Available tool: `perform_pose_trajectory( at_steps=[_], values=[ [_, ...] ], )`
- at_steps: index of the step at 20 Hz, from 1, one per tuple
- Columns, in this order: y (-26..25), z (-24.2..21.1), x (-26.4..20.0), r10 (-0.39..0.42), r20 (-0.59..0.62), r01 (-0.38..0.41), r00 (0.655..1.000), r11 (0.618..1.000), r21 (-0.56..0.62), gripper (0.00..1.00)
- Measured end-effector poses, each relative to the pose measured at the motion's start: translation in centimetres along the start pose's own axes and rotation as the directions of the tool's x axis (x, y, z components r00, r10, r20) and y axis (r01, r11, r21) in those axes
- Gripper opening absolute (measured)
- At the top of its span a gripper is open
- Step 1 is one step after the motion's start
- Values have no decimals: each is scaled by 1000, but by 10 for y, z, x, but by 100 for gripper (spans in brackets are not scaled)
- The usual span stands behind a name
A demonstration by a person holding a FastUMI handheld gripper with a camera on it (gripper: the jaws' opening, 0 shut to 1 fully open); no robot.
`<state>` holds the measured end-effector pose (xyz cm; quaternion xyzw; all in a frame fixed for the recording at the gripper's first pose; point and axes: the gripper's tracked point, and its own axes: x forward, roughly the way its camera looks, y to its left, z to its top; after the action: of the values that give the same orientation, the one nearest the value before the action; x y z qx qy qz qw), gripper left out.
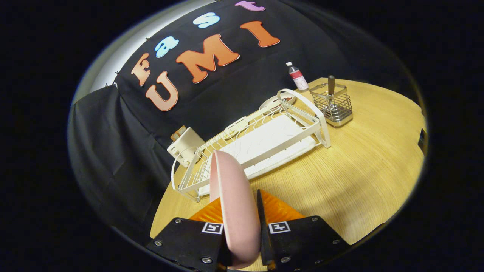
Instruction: Take the plate from the dish rack, then take the spoon from the basket and place it into the plate.
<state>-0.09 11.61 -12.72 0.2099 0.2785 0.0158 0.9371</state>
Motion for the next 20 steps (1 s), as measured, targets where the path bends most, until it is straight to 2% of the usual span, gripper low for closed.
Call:
perform_pose_trajectory(
  at_steps=[7, 13, 17, 19, 20],
  values=[
    [5, -25, 14, 48, -57, -44, 997, 997, 66, 29],
    [-15, -36, 19, 5, -93, 8, 996, 990, 142, 31],
    [-29, -38, 23, -32, -108, 46, 994, 990, 134, 37],
    [-34, -37, 23, -46, -111, 60, 993, 991, 121, 45],
    [-36, -35, 23, -58, -107, 70, 993, 992, 106, 56]
  ],
)
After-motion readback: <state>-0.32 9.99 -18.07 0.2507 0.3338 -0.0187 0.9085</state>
